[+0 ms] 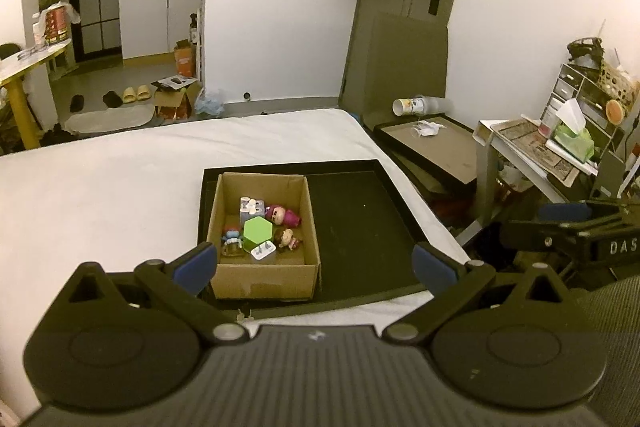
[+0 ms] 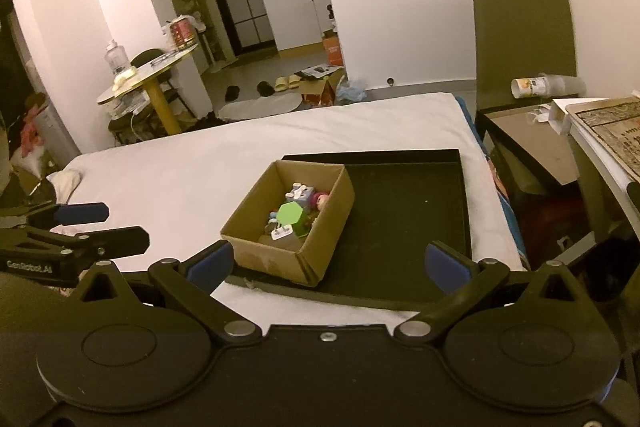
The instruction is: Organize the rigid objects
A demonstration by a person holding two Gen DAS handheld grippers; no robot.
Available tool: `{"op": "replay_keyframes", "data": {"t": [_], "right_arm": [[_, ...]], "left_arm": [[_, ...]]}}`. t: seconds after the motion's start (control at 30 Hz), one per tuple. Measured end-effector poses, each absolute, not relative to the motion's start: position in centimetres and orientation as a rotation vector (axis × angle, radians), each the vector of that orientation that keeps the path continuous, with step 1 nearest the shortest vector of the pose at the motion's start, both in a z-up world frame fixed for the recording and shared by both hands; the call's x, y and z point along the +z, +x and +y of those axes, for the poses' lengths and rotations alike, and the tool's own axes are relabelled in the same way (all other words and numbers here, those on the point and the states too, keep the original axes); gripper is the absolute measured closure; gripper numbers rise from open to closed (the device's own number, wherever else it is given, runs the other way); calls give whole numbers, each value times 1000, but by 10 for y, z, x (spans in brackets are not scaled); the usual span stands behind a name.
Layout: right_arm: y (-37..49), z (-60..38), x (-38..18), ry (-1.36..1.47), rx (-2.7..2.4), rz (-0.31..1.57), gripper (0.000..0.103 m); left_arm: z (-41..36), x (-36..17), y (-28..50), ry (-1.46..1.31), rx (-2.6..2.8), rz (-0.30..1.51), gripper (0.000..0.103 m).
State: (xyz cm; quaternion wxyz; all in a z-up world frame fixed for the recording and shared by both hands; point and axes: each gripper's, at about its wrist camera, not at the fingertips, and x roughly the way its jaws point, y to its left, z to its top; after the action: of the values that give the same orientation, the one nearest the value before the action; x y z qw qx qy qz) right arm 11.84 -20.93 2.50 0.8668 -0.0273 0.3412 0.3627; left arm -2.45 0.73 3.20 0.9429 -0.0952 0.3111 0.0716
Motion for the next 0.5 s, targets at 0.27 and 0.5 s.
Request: {"op": "replay_keyframes", "data": {"t": [0.27, 0.5], "right_arm": [[110, -207, 23, -57, 793, 719, 0], [107, -206, 23, -60, 805, 723, 0]], "left_arm": [[7, 31, -27, -202, 156, 629, 0], [7, 30, -28, -212, 159, 631, 0]]}}
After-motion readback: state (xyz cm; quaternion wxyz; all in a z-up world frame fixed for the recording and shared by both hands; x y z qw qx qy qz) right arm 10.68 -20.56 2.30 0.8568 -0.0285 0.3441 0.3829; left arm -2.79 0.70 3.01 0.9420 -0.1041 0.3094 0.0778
